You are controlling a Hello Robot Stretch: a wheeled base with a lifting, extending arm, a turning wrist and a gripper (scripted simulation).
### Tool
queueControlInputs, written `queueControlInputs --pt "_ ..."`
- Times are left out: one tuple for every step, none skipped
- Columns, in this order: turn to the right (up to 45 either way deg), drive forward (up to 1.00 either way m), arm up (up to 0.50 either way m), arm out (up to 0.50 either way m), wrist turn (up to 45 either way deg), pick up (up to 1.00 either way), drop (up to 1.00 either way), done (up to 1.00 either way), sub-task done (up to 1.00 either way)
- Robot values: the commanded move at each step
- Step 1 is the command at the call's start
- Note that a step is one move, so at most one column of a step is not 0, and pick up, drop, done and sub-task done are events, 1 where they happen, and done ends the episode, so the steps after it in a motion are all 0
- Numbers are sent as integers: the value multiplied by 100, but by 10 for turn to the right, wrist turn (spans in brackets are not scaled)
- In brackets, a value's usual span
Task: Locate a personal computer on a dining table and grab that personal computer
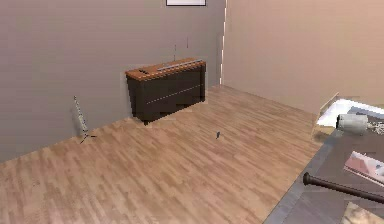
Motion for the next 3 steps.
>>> queueControlInputs --pt "-90 0 0 0 0 0 0 0 0" --pt "0 0 50 0 0 0 0 0 0" --pt "0 0 30 0 0 0 0 0 0"
